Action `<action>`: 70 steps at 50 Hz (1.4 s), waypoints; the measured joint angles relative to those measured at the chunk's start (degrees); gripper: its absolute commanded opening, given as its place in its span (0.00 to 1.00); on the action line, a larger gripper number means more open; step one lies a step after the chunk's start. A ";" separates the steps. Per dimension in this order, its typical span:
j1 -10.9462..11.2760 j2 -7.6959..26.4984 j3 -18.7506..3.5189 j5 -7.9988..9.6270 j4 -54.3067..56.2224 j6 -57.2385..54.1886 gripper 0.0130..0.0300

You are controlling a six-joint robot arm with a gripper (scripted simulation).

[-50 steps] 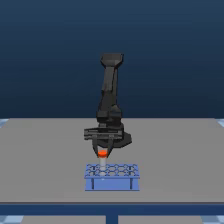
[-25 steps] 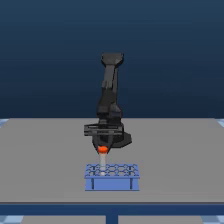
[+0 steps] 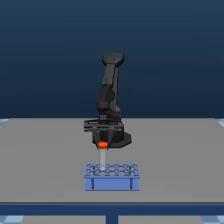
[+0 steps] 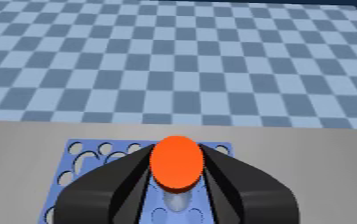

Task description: Pick up the centrifuge tube on the rack

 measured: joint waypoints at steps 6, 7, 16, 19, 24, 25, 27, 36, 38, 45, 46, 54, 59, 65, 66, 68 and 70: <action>0.00 -0.52 -0.43 0.47 -5.45 5.59 0.00; 0.00 -0.61 -0.49 0.53 -6.37 6.45 0.00; 0.00 -1.30 -1.10 0.99 -14.52 14.74 0.00; 0.00 -1.51 -1.29 1.10 -17.25 17.49 0.00; 0.00 -1.86 -1.62 1.22 -21.79 22.07 0.00; 0.00 -1.93 -1.68 1.24 -22.66 22.88 0.00; 0.00 -2.06 -1.82 1.27 -24.50 24.78 0.00; 0.00 -2.66 -2.42 1.29 -32.66 33.08 0.00; 0.00 -2.79 -2.56 1.28 -34.45 34.88 0.00; 0.00 -3.26 -3.07 1.14 -40.80 41.22 0.00; 0.00 -3.32 -3.15 1.11 -41.73 42.25 0.00; 0.00 -3.88 -3.80 0.78 -48.99 49.58 0.00; 0.00 -4.24 -4.25 0.49 -53.50 54.14 0.00; 0.00 -4.67 -4.82 0.06 -58.60 59.27 0.00; 0.00 -4.74 -4.92 -0.03 -59.42 60.19 0.00; 0.00 -4.88 -5.11 -0.20 -60.95 61.76 0.00; 0.00 -5.02 -5.31 -0.37 -62.44 63.24 0.00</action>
